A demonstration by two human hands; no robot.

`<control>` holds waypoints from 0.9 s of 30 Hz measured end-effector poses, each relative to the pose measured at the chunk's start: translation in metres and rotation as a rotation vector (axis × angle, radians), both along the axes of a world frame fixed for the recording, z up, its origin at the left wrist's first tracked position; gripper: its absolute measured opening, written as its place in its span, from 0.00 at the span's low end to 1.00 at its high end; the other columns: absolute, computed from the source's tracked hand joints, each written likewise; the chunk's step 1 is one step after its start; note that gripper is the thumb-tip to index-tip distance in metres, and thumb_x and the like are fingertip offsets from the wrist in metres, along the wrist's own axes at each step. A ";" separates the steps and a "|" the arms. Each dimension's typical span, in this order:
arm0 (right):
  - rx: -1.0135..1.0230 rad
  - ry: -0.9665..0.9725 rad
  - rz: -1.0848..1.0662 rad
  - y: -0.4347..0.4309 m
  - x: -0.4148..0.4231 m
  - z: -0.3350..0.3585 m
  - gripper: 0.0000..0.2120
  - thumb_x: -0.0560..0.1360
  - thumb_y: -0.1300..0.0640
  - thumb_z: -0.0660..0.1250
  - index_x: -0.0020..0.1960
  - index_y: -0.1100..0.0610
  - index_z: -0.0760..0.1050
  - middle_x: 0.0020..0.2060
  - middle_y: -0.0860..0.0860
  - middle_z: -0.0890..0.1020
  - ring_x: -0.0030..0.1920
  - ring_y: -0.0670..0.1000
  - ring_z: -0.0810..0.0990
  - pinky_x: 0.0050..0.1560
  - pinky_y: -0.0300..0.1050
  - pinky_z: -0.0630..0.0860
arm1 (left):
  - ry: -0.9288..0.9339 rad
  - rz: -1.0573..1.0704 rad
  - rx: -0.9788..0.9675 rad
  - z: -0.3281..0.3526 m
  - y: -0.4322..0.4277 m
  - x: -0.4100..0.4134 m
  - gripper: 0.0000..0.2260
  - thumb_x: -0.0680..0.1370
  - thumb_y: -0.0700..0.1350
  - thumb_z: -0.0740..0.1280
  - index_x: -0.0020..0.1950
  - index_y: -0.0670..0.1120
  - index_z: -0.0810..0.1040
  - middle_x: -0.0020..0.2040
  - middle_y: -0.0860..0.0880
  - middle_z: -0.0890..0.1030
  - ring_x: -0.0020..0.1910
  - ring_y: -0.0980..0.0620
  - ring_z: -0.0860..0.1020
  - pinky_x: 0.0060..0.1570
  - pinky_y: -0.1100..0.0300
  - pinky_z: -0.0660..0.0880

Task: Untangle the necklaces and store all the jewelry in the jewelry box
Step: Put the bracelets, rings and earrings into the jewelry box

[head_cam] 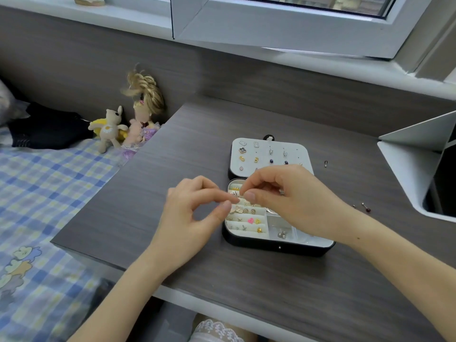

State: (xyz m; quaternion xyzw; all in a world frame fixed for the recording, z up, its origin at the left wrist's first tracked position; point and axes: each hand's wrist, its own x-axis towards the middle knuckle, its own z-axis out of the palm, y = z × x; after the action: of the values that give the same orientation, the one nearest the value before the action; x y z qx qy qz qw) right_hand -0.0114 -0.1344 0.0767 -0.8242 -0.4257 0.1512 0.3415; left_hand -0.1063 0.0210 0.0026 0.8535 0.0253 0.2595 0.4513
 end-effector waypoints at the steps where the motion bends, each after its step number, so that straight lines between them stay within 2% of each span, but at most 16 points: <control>1: -0.050 -0.012 -0.003 -0.002 0.001 0.000 0.05 0.75 0.57 0.67 0.43 0.51 0.81 0.30 0.37 0.79 0.35 0.36 0.75 0.39 0.29 0.69 | -0.046 0.037 0.170 -0.002 0.001 -0.002 0.09 0.73 0.54 0.63 0.45 0.58 0.84 0.41 0.58 0.74 0.44 0.58 0.71 0.47 0.55 0.63; 3: -0.138 -0.066 -0.007 -0.003 0.002 -0.003 0.04 0.75 0.56 0.67 0.46 0.52 0.81 0.37 0.41 0.81 0.39 0.39 0.76 0.42 0.32 0.71 | -0.114 0.052 0.362 -0.005 0.000 -0.006 0.09 0.74 0.52 0.63 0.45 0.58 0.84 0.43 0.56 0.74 0.44 0.57 0.68 0.45 0.54 0.60; 5: -0.194 -0.155 0.008 -0.002 0.000 -0.006 0.05 0.76 0.55 0.66 0.48 0.53 0.81 0.42 0.44 0.82 0.43 0.41 0.76 0.48 0.36 0.71 | -0.158 0.037 0.462 -0.006 0.000 -0.008 0.09 0.74 0.53 0.64 0.44 0.58 0.85 0.44 0.54 0.75 0.45 0.54 0.68 0.45 0.53 0.60; 12: -0.249 -0.378 0.079 0.004 -0.003 -0.012 0.10 0.78 0.55 0.62 0.52 0.56 0.81 0.48 0.49 0.82 0.51 0.48 0.75 0.51 0.37 0.66 | -0.097 0.013 0.548 -0.006 0.001 -0.006 0.11 0.75 0.55 0.62 0.43 0.59 0.85 0.44 0.53 0.75 0.45 0.52 0.69 0.45 0.53 0.59; 15: -0.220 -0.437 0.126 0.003 -0.001 -0.019 0.08 0.77 0.56 0.65 0.48 0.56 0.82 0.44 0.49 0.83 0.47 0.50 0.76 0.50 0.41 0.68 | -0.095 0.026 0.543 -0.006 0.001 -0.006 0.10 0.74 0.54 0.63 0.42 0.59 0.85 0.44 0.53 0.75 0.44 0.53 0.68 0.46 0.54 0.58; 17: -0.195 -0.497 0.151 0.003 0.000 -0.025 0.07 0.73 0.56 0.67 0.41 0.55 0.83 0.36 0.49 0.83 0.39 0.52 0.77 0.43 0.47 0.71 | -0.094 0.028 0.537 -0.006 0.001 -0.006 0.10 0.74 0.54 0.63 0.42 0.59 0.84 0.43 0.53 0.75 0.44 0.53 0.68 0.46 0.54 0.58; 19: -0.167 -0.537 0.124 0.002 -0.001 -0.030 0.06 0.67 0.53 0.68 0.34 0.53 0.82 0.29 0.47 0.80 0.32 0.52 0.75 0.35 0.47 0.71 | -0.095 0.023 0.535 -0.006 0.001 -0.006 0.10 0.74 0.54 0.63 0.43 0.59 0.84 0.43 0.53 0.75 0.44 0.54 0.67 0.46 0.55 0.57; 21: -0.142 -0.530 0.082 0.001 -0.001 -0.034 0.06 0.66 0.51 0.68 0.35 0.52 0.82 0.29 0.47 0.79 0.31 0.51 0.74 0.35 0.45 0.70 | -0.098 0.016 0.533 -0.006 0.001 -0.006 0.10 0.74 0.54 0.63 0.43 0.59 0.84 0.43 0.54 0.75 0.45 0.54 0.67 0.46 0.55 0.57; 25: -0.072 -0.326 -0.041 -0.012 -0.001 -0.026 0.05 0.73 0.52 0.70 0.46 0.50 0.83 0.35 0.42 0.77 0.37 0.40 0.71 0.43 0.33 0.66 | -0.104 0.019 0.485 -0.005 0.003 -0.006 0.11 0.75 0.54 0.62 0.43 0.57 0.85 0.43 0.56 0.74 0.45 0.55 0.67 0.45 0.53 0.60; 27: -0.012 -0.290 -0.203 -0.033 0.010 -0.021 0.04 0.74 0.57 0.69 0.46 0.51 0.83 0.37 0.43 0.79 0.39 0.41 0.74 0.44 0.36 0.69 | -0.109 0.025 0.448 -0.004 0.004 -0.006 0.11 0.75 0.55 0.62 0.43 0.57 0.85 0.43 0.56 0.74 0.44 0.56 0.67 0.45 0.53 0.61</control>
State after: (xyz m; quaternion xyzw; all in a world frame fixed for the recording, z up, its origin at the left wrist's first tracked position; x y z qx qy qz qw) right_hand -0.0019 -0.1670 0.0556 -0.8780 -0.3842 -0.0021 0.2853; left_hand -0.1120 0.0251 -0.0018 0.9167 -0.0465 0.3099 0.2480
